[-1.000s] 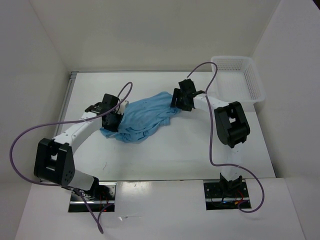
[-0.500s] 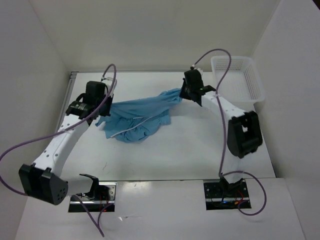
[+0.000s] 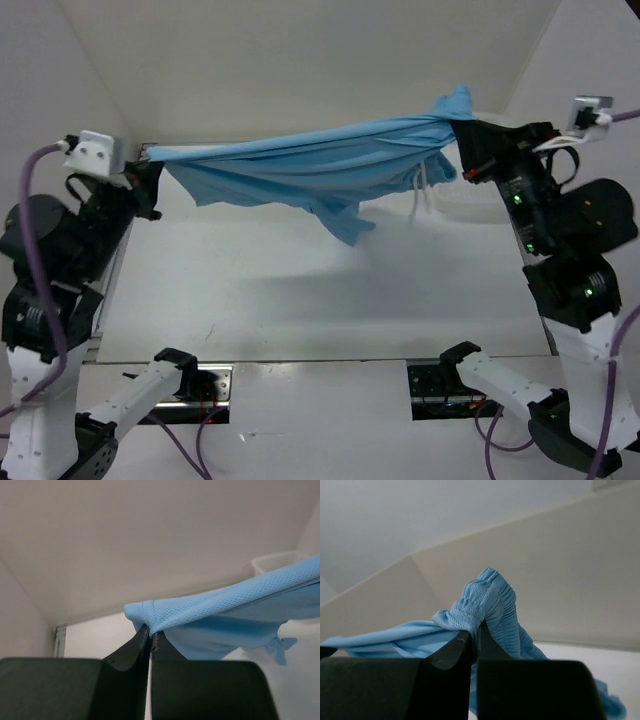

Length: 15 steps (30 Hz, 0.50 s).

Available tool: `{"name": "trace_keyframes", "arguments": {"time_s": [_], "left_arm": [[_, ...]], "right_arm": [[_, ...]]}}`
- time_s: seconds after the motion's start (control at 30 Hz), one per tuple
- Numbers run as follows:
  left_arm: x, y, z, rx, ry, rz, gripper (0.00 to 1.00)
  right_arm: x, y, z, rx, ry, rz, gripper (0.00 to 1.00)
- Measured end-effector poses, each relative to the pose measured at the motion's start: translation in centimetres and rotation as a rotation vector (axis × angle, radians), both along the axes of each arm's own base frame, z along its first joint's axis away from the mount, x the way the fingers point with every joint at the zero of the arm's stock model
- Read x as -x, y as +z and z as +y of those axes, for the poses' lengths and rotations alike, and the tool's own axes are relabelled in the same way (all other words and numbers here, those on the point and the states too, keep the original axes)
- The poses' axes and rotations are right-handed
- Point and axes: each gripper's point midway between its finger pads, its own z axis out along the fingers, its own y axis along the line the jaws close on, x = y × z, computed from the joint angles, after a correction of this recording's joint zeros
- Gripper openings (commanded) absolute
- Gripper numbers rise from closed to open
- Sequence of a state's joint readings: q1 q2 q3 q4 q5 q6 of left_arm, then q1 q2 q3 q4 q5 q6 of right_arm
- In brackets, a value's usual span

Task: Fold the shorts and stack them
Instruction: Flatten the shorts out

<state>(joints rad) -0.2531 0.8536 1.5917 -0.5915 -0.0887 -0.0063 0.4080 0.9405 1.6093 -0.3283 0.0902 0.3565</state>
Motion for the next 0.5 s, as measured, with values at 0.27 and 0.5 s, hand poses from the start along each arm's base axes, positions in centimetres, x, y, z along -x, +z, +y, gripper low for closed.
{"name": "trace_keyframes", "arguments": {"time_s": [0.27, 0.5], "left_arm": [[5.7, 4.7, -0.7, 0.025, -0.119, -0.174, 0.00], [-1.1, 0.9, -1.7, -0.004, -0.079, -0.020, 0.00]], "right_arm": [[5.9, 3.4, -0.5, 0.026, 0.092, -0.127, 0.00], [-0.6, 0.2, 0.0, -0.007, -0.013, 0.029, 0.00]]}}
